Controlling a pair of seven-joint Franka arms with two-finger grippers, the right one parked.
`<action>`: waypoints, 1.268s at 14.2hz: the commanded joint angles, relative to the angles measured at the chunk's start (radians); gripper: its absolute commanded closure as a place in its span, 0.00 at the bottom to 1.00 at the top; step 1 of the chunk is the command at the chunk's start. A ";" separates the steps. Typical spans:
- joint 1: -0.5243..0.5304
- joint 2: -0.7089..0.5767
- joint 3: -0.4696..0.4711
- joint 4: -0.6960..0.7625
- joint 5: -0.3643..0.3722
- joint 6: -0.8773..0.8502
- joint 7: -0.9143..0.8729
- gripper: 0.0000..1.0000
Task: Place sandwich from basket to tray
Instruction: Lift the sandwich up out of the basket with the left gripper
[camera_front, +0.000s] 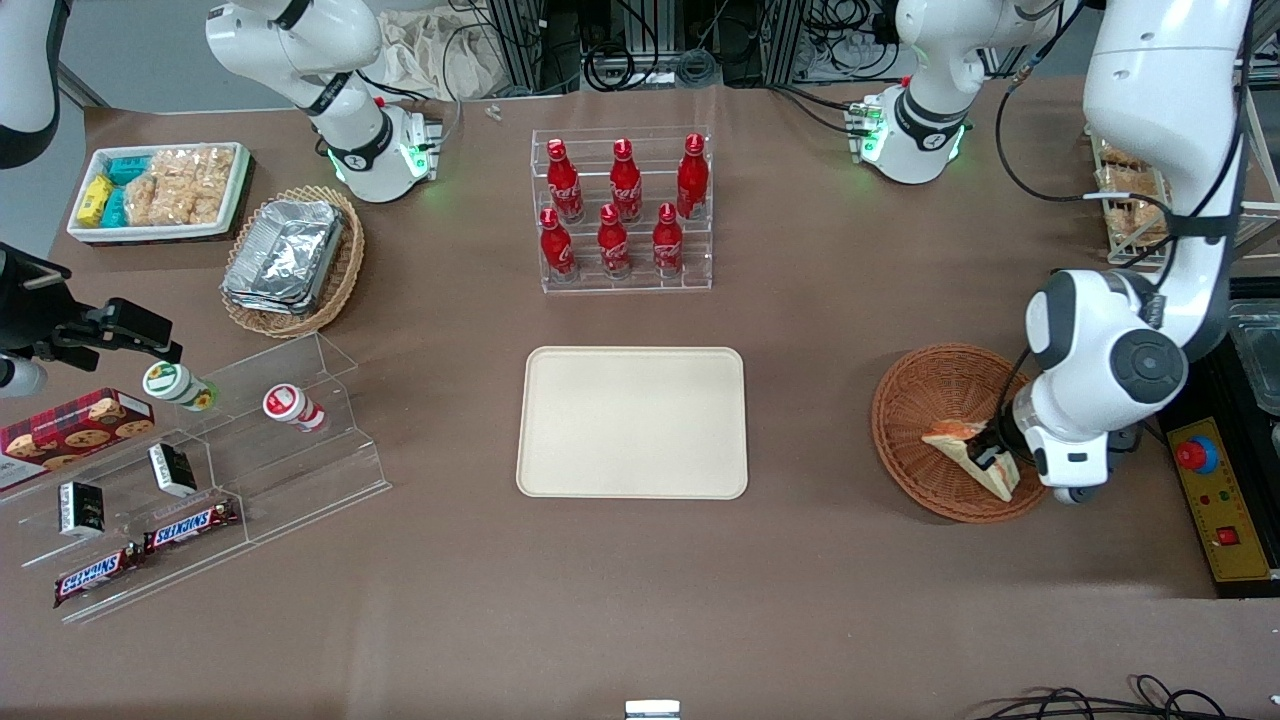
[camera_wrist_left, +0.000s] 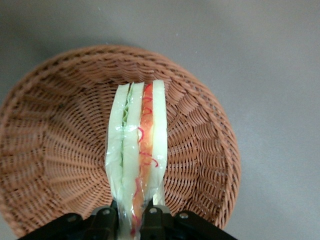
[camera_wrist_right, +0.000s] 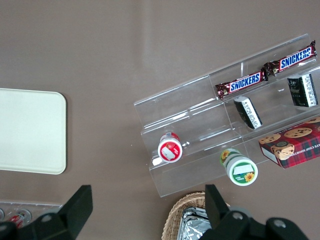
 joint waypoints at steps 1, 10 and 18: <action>0.002 -0.007 -0.006 0.157 0.024 -0.180 -0.019 1.00; -0.008 -0.047 -0.124 0.489 0.007 -0.718 0.364 1.00; -0.141 0.042 -0.313 0.417 -0.024 -0.550 0.245 1.00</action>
